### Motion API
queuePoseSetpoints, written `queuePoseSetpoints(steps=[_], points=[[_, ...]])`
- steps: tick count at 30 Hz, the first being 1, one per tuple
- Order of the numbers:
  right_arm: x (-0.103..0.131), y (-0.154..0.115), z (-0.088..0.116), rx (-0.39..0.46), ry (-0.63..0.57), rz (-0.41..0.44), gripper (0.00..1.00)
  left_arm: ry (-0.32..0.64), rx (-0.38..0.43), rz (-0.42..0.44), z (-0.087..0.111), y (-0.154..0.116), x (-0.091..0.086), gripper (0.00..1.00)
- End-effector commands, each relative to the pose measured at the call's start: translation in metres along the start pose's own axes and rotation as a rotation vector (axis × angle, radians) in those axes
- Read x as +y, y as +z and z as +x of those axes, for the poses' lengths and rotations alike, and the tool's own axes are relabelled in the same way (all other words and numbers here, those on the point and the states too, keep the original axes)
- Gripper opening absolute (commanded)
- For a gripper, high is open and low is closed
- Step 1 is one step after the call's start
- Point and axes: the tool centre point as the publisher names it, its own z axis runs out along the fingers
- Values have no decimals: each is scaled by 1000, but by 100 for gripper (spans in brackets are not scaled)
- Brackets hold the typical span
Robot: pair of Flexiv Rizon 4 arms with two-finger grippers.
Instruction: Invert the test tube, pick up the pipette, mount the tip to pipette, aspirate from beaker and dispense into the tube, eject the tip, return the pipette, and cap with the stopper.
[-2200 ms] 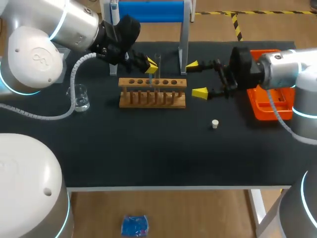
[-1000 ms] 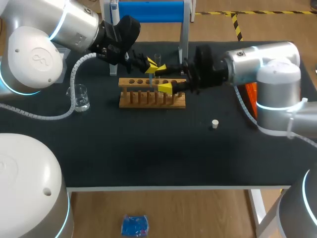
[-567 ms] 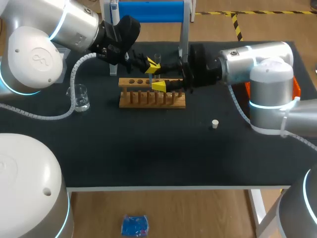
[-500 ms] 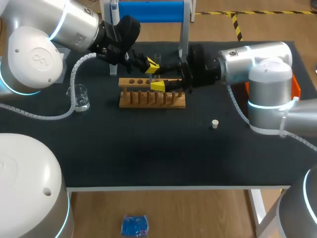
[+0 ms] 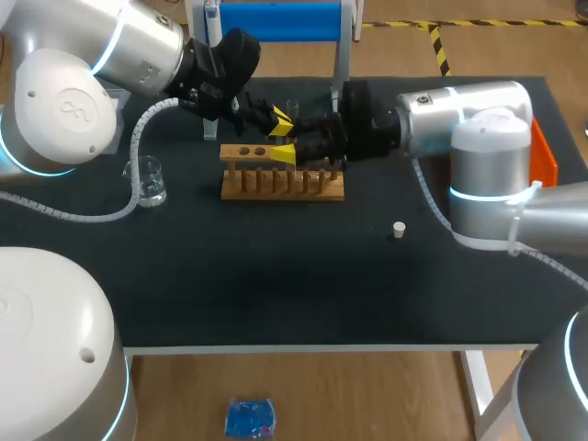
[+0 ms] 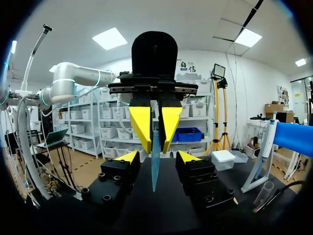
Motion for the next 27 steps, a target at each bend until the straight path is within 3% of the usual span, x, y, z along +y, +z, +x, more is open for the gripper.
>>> queuePoseSetpoints(steps=[1, 7, 10, 13, 24, 25, 27], points=[[-1, 3, 0, 2, 0, -3, 47, -1, 2, -4, 0, -1, -1, 0], [-1, 3, 0, 6, 4, -6, 37, -1, 2, -4, 0, -1, -1, 0], [-1, 3, 0, 8, 6, -8, 27, -1, 2, -4, 0, -1, -1, 0], [-1, 3, 0, 10, 8, -10, 0, -1, 2, -4, 0, -1, -1, 0], [-1, 2, 0, 10, 16, -13, 0, -1, 2, -4, 0, -1, -1, 0], [-2, 2, 0, 10, 16, -13, 0, -1, 2, -4, 0, -1, -1, 100], [-2, 1, 0, 10, 16, -14, 0, -1, 2, -4, 0, -1, -1, 100]])
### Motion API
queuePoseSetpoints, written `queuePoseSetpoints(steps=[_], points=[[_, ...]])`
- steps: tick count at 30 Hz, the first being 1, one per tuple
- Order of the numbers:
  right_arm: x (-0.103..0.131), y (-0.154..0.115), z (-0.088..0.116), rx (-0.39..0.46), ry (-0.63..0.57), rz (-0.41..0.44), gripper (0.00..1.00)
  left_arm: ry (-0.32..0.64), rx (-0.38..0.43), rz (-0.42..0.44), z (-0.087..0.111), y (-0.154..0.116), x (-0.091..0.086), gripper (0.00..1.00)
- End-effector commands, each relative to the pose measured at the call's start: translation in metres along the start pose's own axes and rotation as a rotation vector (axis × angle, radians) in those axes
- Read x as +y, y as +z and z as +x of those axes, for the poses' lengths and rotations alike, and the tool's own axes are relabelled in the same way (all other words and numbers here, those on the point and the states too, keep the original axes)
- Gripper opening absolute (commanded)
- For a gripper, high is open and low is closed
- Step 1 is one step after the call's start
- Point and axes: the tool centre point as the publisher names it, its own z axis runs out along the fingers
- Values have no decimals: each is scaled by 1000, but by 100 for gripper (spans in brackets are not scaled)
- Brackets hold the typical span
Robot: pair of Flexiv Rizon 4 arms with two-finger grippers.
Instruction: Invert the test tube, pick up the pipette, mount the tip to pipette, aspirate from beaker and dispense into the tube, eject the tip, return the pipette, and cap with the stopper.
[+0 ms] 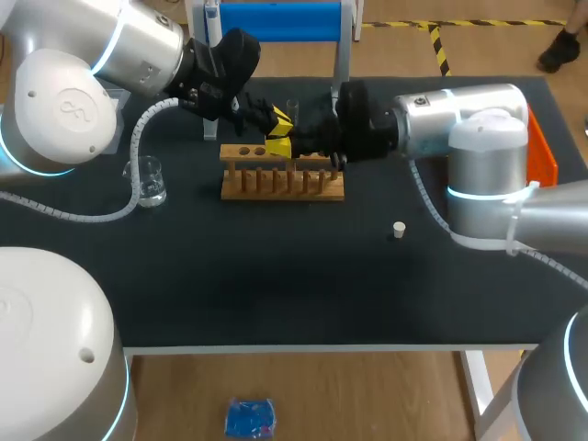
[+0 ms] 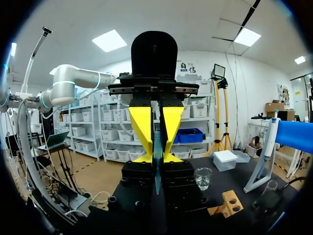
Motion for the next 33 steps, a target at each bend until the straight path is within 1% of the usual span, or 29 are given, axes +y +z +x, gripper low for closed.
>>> queuePoseSetpoints(steps=[1, 6, 10, 16, 23, 33], points=[[-1, -2, -1, 2, 0, -2, 0, -1, 2, -4, 0, -1, -1, 100], [1, -12, 0, 2, -3, -2, 0, -1, 2, -4, 0, -1, -1, 100], [5, -30, 1, 3, -7, -6, 0, -1, 2, -4, 0, -1, -1, 100], [13, -72, 3, -8, -23, -9, 0, -1, 2, -4, 0, -1, -1, 100], [20, -126, 11, -34, -61, -4, 0, -1, 2, -4, 0, -1, -1, 100], [17, -181, 18, -67, -88, -8, 0, -1, 2, -4, 0, -1, -1, 100]])
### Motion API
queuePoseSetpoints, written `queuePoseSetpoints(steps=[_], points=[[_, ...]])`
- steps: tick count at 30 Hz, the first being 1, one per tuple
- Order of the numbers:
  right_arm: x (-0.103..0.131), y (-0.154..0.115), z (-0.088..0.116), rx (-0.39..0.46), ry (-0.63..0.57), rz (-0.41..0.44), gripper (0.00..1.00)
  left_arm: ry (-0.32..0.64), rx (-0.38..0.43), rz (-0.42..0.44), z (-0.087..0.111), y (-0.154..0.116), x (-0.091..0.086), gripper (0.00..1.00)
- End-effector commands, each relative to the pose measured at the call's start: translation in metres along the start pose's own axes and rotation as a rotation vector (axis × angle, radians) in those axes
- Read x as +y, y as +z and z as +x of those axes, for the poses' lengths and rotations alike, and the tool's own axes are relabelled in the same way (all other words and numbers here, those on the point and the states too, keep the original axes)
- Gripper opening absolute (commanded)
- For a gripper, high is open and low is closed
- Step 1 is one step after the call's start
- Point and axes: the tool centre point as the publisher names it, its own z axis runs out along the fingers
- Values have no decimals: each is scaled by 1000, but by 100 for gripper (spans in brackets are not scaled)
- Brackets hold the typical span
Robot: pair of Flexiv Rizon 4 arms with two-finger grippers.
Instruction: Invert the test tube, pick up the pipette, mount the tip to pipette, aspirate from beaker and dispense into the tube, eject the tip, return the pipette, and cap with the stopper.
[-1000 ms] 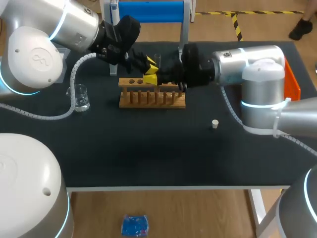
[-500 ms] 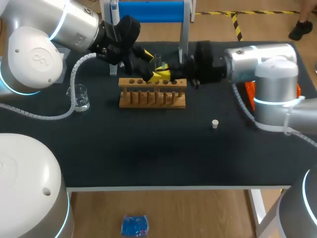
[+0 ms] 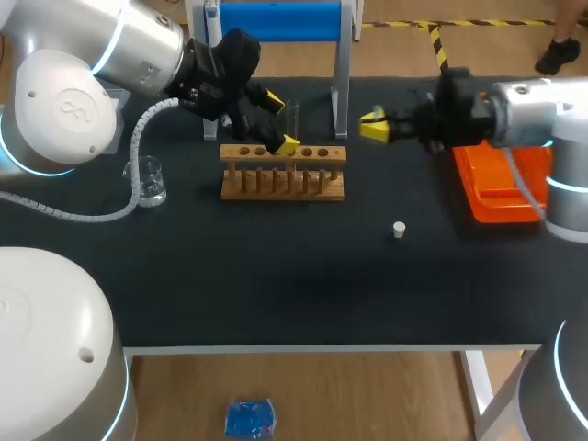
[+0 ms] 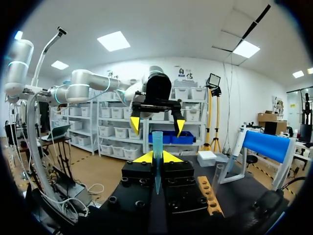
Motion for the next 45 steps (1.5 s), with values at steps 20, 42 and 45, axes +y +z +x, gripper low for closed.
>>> queuePoseSetpoints(steps=[20, 42, 45], points=[[-27, -94, 21, -75, 43, -26, 0, -1, 2, -4, 0, -1, -1, 100], [-40, -88, 34, 38, 65, 20, 0, -1, 2, -4, 0, -1, -1, 100], [-40, -88, 34, 38, 65, 20, 0, -1, 2, -4, 0, -1, -1, 100]])
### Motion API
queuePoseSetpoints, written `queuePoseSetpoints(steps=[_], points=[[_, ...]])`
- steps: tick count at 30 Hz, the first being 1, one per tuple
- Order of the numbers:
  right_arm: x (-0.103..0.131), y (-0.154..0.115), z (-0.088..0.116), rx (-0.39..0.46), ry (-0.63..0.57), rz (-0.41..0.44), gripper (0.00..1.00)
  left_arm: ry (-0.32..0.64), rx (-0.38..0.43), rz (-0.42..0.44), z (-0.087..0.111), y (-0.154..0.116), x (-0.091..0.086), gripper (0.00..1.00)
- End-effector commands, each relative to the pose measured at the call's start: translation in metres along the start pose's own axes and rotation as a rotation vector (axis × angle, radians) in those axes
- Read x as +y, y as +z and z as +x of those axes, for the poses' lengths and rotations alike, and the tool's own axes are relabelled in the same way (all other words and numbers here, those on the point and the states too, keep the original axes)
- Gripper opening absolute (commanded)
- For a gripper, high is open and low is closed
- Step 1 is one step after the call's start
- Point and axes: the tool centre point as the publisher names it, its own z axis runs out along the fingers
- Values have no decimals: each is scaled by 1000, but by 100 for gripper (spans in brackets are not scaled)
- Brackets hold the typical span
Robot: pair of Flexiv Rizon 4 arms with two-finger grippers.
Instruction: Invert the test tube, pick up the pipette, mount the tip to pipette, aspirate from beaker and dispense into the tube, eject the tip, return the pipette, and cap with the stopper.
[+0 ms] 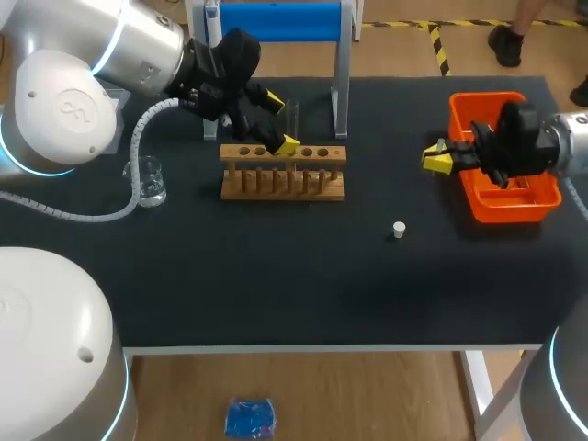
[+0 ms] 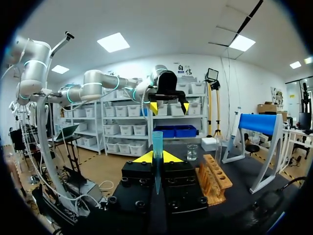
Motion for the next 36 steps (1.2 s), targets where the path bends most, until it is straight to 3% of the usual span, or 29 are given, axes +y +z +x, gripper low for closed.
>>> queuePoseSetpoints(steps=[1, 16, 22, 27, 36], points=[[-2, -2, -5, 19, 1, -2, 0, -1, 3, -4, 0, -1, -1, 100], [-2, -2, -5, 19, 1, -2, 0, -1, 3, -4, 0, -1, -1, 100], [-2, -2, -5, 19, 1, -2, 0, -114, -108, -16, -41, -28, 24, 100], [-2, -2, -5, 19, 1, -2, 0, -204, -255, -19, -84, -56, 39, 100], [-2, -2, -5, 19, 1, -2, 0, -351, -428, -76, -146, -84, 64, 100]])
